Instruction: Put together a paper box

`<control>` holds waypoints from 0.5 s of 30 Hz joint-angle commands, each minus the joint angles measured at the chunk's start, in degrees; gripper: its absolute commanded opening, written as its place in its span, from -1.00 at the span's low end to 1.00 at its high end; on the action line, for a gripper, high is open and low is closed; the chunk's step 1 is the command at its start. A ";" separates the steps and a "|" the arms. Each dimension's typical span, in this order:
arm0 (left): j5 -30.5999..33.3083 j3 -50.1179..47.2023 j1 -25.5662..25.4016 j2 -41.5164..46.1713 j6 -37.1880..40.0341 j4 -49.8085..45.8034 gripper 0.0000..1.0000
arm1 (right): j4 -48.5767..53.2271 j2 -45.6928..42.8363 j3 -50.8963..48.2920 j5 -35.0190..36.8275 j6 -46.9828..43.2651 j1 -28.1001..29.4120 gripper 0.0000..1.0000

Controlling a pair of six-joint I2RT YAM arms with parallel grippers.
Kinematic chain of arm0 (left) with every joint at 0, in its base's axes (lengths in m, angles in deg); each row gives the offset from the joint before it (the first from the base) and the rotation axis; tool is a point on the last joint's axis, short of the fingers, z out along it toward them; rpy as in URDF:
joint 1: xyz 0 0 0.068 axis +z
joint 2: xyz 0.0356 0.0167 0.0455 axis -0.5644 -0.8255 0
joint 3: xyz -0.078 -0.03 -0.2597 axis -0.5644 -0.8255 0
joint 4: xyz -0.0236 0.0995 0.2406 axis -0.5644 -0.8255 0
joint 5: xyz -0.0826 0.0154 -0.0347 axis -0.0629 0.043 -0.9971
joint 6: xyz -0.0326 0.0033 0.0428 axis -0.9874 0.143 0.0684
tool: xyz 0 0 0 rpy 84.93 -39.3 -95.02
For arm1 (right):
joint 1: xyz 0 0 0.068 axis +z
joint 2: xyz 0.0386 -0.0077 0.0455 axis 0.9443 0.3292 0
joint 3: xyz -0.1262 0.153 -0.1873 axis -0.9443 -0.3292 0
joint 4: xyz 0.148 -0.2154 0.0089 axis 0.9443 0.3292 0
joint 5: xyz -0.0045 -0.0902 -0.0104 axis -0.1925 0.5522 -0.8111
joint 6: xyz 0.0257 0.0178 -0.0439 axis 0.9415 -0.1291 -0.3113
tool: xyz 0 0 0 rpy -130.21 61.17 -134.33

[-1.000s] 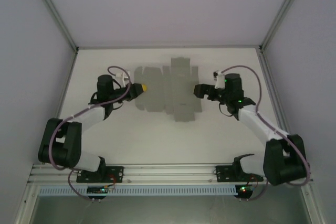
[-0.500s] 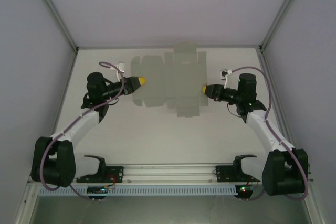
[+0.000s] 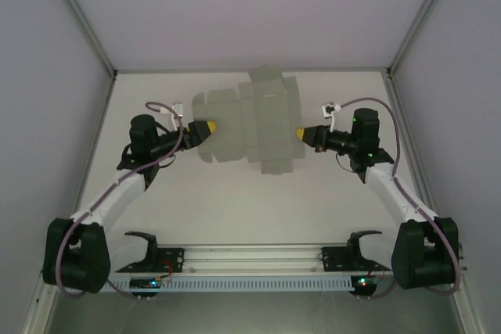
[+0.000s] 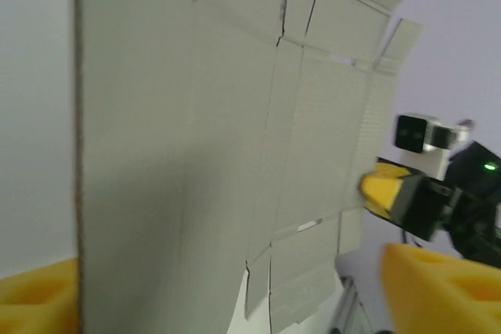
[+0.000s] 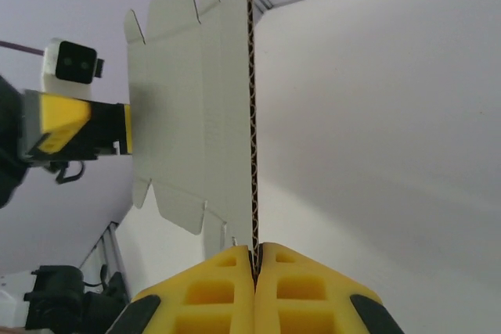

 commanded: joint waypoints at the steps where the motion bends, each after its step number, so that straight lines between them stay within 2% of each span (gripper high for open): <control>1: 15.43 0.77 0.04 5.32 10.62 -19.79 0.99 | 13.00 2.27 4.37 9.00 -9.97 3.90 -1.00; 4: 29.48 1.73 0.04 8.52 12.87 -32.57 0.99 | 17.27 6.50 6.25 15.52 -12.77 7.48 -1.00; 6: 33.59 2.13 0.04 9.47 13.88 -37.09 0.99 | 19.75 10.02 7.89 22.29 -14.07 10.08 -1.00; 8: 32.50 2.74 0.04 9.77 15.04 -38.61 0.99 | 23.19 14.23 10.69 28.77 -17.52 12.94 -1.00; 10: 28.72 2.98 -0.03 9.60 15.63 -37.57 0.99 | 25.50 18.51 13.77 34.37 -21.58 15.85 -1.00; 15: 15.64 2.46 -1.44 6.32 13.89 -25.82 0.99 | 21.96 24.12 17.01 51.16 -30.37 23.92 -1.00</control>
